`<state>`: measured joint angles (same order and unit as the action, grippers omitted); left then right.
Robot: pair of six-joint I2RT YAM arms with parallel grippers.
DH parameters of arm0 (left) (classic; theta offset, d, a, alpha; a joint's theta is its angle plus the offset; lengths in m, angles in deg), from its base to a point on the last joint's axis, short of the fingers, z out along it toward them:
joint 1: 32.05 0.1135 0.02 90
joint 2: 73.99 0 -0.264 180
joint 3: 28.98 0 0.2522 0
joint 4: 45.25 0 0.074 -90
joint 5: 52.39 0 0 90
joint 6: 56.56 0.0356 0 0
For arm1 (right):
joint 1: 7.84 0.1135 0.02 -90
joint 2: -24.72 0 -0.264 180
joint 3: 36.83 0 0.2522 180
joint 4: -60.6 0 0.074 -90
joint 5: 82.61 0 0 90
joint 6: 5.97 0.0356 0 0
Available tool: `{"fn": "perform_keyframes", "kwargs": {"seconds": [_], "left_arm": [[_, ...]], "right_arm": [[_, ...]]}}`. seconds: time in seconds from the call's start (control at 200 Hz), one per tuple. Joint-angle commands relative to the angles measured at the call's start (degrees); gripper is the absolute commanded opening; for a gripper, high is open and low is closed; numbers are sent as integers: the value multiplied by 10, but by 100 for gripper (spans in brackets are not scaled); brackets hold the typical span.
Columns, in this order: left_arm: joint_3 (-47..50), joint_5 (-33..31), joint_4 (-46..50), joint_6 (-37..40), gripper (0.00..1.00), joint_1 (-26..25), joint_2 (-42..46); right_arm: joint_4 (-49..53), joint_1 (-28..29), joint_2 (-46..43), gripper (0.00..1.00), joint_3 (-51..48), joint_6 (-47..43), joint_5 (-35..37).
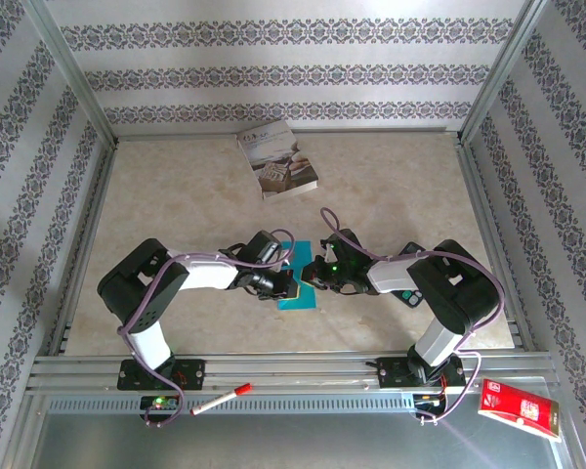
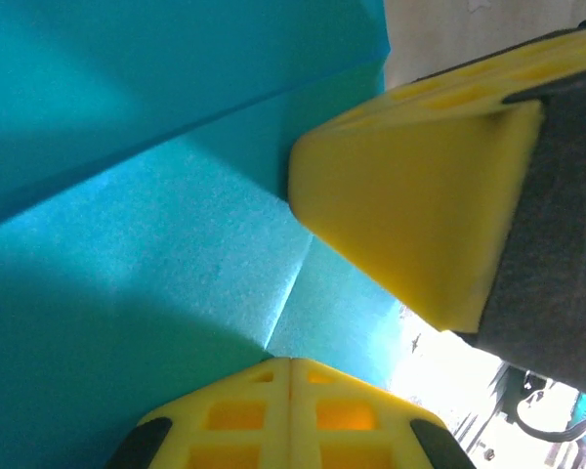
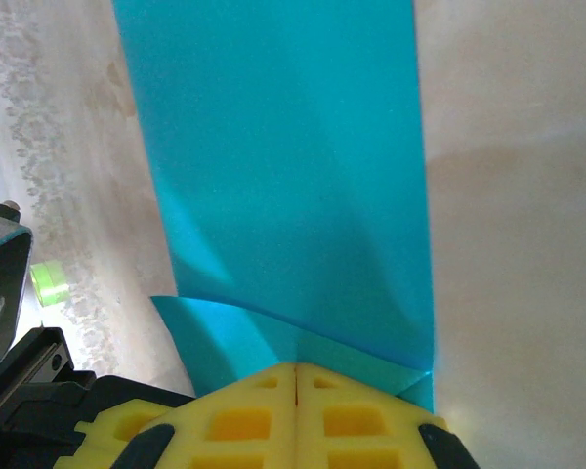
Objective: Fold a paper plane with a square sheet of paper (pick it up from the middle)
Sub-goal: Fold the triangle a second time at the center of the table.
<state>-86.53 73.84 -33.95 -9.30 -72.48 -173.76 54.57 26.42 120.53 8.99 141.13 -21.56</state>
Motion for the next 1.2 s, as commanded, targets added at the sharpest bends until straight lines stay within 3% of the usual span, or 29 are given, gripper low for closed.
{"fn": "perform_keyframes", "kwargs": {"seconds": [0.0,0.445,0.65,0.749,0.859,1.049,1.199], "left_arm": [[40,-8,26,-1,0,3,17],[180,21,18,-31,0,4,115],[139,35,-6,-29,14,18,196],[91,-3,-5,-29,13,21,167],[35,-51,46,-3,6,30,103],[23,-63,43,16,0,44,51],[26,-68,48,36,0,44,30]], "right_arm": [[60,-1,31,1,-23,-1,45],[84,-2,35,1,-20,-8,50],[100,2,36,1,2,-39,31],[106,7,29,1,8,-46,28],[110,6,21,1,12,-49,25],[129,-6,-17,5,26,-63,3],[198,-12,-119,18,11,-69,4]]}}
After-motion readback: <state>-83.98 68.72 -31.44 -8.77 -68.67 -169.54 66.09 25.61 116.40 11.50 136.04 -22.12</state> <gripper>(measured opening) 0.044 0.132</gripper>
